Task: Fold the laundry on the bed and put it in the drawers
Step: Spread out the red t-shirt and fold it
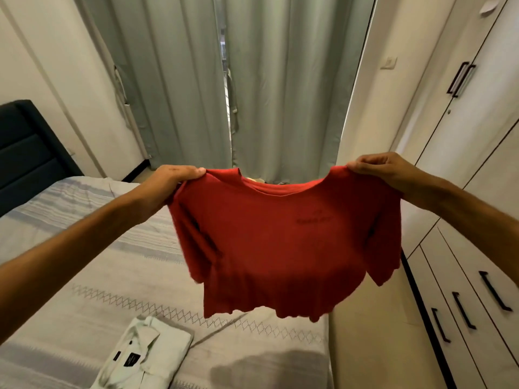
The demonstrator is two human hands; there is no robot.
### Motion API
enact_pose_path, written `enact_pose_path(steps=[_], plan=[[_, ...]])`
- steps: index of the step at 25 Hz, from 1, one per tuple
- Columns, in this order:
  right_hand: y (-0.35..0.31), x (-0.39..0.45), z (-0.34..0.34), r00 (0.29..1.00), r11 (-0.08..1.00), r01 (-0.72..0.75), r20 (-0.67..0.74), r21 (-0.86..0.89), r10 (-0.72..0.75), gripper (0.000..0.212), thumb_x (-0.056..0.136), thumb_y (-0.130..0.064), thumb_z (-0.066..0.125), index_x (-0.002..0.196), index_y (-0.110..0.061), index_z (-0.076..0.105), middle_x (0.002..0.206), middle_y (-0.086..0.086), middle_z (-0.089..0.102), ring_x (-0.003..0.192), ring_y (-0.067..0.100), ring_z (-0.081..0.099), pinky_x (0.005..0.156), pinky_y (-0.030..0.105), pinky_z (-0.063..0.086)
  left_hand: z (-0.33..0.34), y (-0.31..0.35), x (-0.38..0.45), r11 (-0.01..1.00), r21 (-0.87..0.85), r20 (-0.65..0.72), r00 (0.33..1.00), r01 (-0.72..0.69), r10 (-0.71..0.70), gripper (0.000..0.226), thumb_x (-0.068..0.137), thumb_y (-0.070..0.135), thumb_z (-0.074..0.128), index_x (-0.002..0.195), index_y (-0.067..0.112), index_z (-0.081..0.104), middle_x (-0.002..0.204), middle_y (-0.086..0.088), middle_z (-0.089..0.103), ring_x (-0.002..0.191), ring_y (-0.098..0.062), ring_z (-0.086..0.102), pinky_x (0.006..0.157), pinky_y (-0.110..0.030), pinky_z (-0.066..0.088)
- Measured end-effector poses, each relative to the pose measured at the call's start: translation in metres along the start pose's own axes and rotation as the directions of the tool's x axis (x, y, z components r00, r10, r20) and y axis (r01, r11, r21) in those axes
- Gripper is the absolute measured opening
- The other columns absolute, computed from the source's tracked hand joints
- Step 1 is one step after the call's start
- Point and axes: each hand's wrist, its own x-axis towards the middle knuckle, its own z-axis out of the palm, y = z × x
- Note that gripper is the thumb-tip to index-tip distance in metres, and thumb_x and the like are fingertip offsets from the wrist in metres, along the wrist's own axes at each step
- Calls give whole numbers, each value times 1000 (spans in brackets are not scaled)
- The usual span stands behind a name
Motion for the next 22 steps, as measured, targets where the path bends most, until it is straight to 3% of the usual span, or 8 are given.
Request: enact_pose_path(steps=[3, 5, 8, 12, 14, 18, 20, 22], plan=[[-5, 9, 1, 998, 998, -63, -3, -11, 63, 47, 83, -56, 79, 104, -14, 78, 106, 18, 76, 90, 28, 72, 78, 32, 59, -1, 12, 1, 999, -20, -53, 998, 25, -26, 27, 91, 39, 74, 102, 15, 82, 101, -9, 80, 92, -22, 77, 84, -34, 59], [-2, 17, 1, 994, 993, -110, 7, -42, 111, 40, 88, -47, 74, 105, -11, 79, 107, 19, 76, 90, 26, 73, 79, 32, 59, -9, 10, 8, 999, -1, 13, 999, 50, -50, 24, 86, 36, 79, 99, 16, 82, 103, -12, 79, 88, -20, 77, 80, -31, 61], [13, 37, 1, 958, 957, -248, 110, -147, 265, 34, 89, -36, 78, 108, -8, 79, 109, 17, 77, 85, 20, 74, 69, 25, 61, -20, -9, 27, 989, 100, 106, 987, 109, -120, 39, 71, 43, 88, 99, 17, 81, 112, -12, 77, 95, -22, 74, 91, -34, 58], [38, 73, 6, 855, 852, -438, 161, -286, 494, 42, 89, -35, 80, 113, 0, 76, 99, 15, 77, 72, 18, 74, 58, 24, 58, -25, -46, 63, 984, 117, -1, 990, 137, -138, 52, 65, 52, 90, 104, 19, 82, 106, -10, 79, 103, -28, 75, 99, -45, 57], [52, 93, 13, 878, 878, -422, 140, -226, 458, 43, 85, -33, 83, 113, -1, 76, 94, 9, 77, 75, 16, 73, 61, 23, 58, -23, -65, 83, 987, 91, -69, 989, 134, -128, 39, 74, 45, 87, 104, 20, 82, 103, -9, 79, 102, -30, 75, 92, -43, 60], [79, 125, 28, 981, 970, -194, -53, -144, 189, 38, 80, -40, 84, 105, -11, 79, 99, 7, 78, 92, 21, 73, 78, 27, 58, -12, -94, 119, 999, 32, -262, 964, -35, 43, 28, 80, 37, 85, 100, 16, 82, 86, -2, 79, 80, -13, 72, 68, -21, 56], [83, 131, 33, 984, 984, -115, -151, -139, 93, 35, 83, -43, 82, 102, -13, 78, 101, 10, 77, 90, 19, 71, 79, 30, 57, -11, -97, 128, 989, 60, -340, 928, -138, 151, 23, 84, 34, 84, 99, 17, 82, 86, 2, 76, 81, -7, 69, 74, -20, 55], [79, 133, 34, 982, 989, -63, -186, -136, 37, 30, 83, -42, 82, 99, -16, 76, 98, 9, 76, 85, 14, 69, 75, 29, 56, -16, -96, 133, 979, 80, -390, 898, -187, 204, 24, 84, 37, 85, 101, 19, 82, 101, -5, 77, 92, -9, 69, 84, -24, 55]])
